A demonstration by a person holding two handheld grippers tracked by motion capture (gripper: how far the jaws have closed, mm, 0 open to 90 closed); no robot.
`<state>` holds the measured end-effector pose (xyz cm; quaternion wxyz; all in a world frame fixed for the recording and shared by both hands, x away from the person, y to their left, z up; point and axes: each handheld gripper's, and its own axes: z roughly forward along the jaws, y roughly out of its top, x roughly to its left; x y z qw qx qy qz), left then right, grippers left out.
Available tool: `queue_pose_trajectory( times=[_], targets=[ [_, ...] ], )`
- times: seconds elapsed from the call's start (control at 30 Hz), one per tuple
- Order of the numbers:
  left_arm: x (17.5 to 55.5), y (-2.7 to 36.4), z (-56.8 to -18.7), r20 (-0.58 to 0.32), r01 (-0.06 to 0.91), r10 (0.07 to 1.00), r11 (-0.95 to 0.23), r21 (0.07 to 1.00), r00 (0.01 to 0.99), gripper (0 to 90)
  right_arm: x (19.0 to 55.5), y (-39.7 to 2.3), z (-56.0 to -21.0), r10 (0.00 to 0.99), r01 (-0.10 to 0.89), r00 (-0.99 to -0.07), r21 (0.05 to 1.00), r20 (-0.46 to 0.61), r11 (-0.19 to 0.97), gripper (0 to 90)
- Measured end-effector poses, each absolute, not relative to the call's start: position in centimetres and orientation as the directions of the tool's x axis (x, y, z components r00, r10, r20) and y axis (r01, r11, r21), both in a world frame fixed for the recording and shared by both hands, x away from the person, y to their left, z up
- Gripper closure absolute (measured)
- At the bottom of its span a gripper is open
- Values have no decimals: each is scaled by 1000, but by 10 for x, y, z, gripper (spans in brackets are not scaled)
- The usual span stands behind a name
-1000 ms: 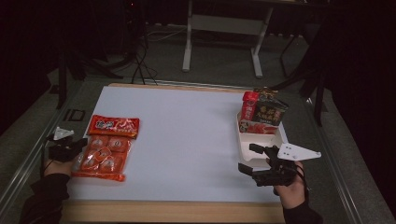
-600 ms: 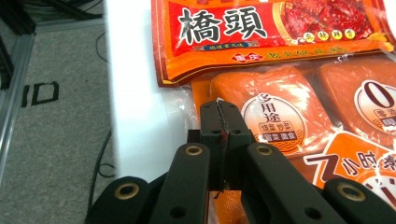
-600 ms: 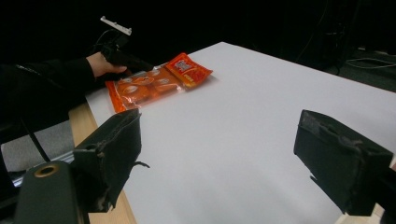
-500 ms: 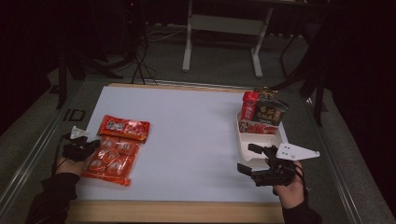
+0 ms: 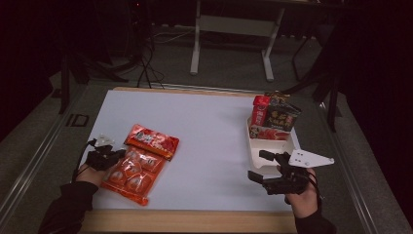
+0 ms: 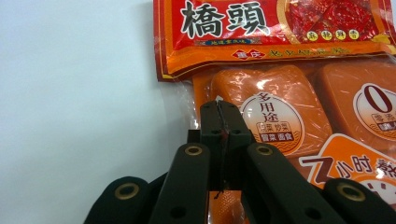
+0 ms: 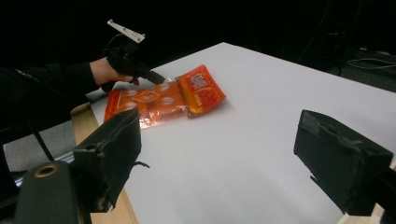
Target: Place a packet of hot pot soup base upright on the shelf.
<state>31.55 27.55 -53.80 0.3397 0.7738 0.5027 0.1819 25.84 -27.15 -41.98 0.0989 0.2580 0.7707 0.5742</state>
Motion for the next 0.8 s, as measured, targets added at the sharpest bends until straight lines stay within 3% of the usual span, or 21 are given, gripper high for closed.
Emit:
queue_pose_trajectory(
  times=[0.1, 0.23, 0.53, 0.8],
  targets=[
    [314, 272, -537, -41, 639, 891, -291, 712, 452, 900, 258, -272, -419, 511, 282, -847, 937, 142, 207, 148],
    [312, 278, -534, -80, 638, 884, -268, 722, 461, 899, 258, -272, -419, 511, 281, -848, 937, 142, 206, 148],
    [288, 299, -526, -56, 670, 866, -342, 659, 496, 899, 257, -272, -419, 512, 281, -847, 937, 141, 207, 148],
    [278, 294, -532, -67, 692, 856, -365, 622, 512, 900, 258, -273, -418, 513, 278, -847, 938, 139, 206, 148]
  ],
)
